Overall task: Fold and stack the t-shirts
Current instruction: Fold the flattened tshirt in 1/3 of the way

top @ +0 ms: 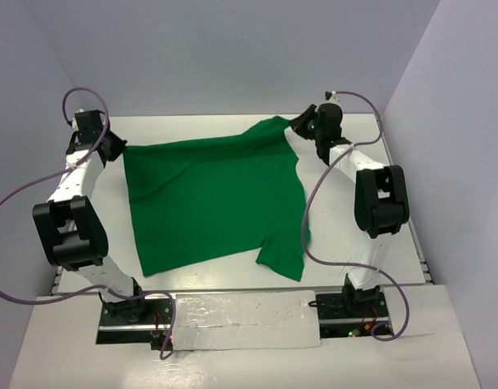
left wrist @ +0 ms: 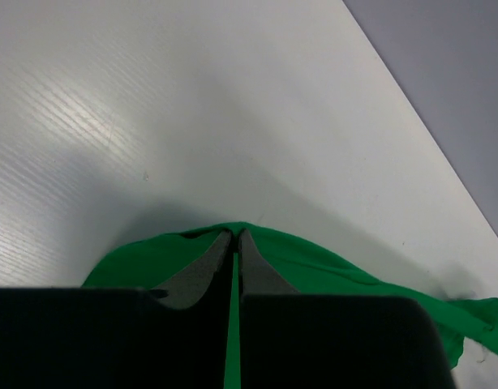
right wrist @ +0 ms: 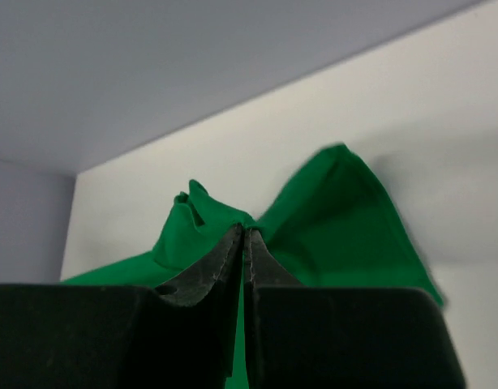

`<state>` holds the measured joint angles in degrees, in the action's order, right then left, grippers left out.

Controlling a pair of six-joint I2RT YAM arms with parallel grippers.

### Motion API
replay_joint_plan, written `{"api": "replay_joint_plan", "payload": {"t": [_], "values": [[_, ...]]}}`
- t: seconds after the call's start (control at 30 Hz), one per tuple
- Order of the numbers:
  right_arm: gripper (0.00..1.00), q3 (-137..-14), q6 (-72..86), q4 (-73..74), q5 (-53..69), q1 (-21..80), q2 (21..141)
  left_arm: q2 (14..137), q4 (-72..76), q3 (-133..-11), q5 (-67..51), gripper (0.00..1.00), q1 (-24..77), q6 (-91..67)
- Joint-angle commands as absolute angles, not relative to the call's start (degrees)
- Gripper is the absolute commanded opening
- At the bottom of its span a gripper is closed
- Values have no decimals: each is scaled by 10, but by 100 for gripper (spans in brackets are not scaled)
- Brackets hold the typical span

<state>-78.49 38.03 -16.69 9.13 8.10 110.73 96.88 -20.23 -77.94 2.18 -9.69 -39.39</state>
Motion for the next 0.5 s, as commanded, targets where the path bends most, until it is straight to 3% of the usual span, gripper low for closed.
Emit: {"api": "replay_joint_plan", "payload": {"t": [0.0, 0.47], "values": [[9, -710, 365, -222, 78, 77, 992, 958, -194, -774, 40, 10, -105, -384], [9, -461, 331, -193, 105, 81, 812, 907, -188, -678, 40, 10, -106, -409]]}}
